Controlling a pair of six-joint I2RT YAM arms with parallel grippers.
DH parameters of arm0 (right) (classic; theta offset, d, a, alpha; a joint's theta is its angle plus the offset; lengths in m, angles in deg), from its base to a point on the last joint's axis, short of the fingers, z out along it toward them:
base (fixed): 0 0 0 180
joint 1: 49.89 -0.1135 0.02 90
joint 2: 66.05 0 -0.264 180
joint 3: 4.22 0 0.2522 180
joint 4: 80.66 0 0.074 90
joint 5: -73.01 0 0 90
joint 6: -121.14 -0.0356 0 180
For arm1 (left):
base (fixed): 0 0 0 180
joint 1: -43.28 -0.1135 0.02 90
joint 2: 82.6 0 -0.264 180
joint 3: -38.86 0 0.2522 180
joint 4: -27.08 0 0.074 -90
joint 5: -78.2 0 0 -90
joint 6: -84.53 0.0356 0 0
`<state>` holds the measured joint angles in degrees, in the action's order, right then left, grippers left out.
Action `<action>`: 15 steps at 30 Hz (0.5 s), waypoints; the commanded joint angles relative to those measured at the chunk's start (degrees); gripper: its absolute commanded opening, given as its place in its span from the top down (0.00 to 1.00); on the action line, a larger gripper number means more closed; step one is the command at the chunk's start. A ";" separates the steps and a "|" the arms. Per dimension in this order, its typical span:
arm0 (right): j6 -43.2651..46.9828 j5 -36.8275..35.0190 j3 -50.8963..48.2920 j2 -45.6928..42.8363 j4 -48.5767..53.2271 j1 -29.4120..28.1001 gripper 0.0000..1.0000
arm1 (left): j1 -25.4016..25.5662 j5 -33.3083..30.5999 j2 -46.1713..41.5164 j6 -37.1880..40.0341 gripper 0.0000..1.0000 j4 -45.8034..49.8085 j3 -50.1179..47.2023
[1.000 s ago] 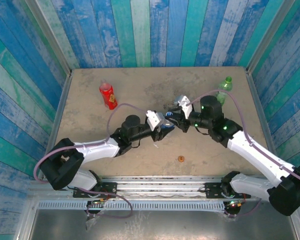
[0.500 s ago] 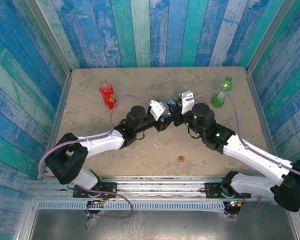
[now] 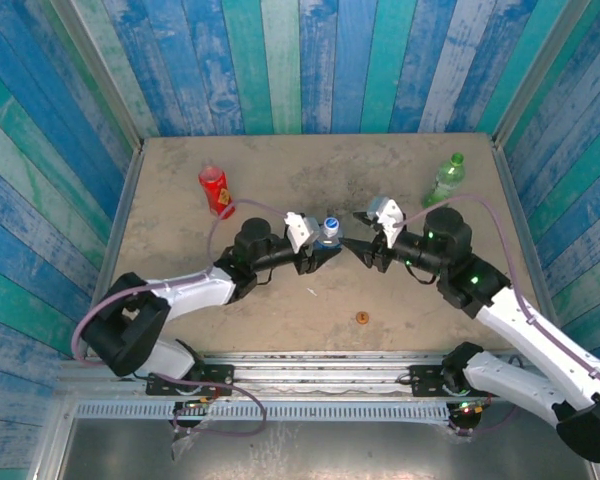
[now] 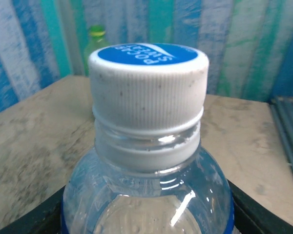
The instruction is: Screw on the bottle caps
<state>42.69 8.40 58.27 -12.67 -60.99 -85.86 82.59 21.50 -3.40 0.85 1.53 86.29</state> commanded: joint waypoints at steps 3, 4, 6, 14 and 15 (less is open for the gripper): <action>10.87 13.67 7.50 6.26 14.55 0.96 0.41 | -0.37 14.96 -5.76 4.73 0.47 3.93 0.57; 11.60 14.49 8.39 7.39 15.39 1.05 0.43 | -0.37 16.56 -5.63 4.66 0.47 4.66 1.00; 11.89 14.88 9.38 8.85 15.71 1.10 0.45 | -0.38 18.94 -5.24 4.72 0.47 5.33 1.52; 12.24 17.67 9.48 10.91 15.25 1.19 0.75 | -0.37 19.92 -3.41 4.05 0.46 3.63 1.92; 12.18 17.67 9.37 11.02 15.19 1.16 0.77 | -0.36 19.79 -3.31 4.05 0.46 3.57 2.01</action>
<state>53.77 25.10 66.97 -2.37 -47.44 -84.94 82.11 38.37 -7.01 4.31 6.52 86.53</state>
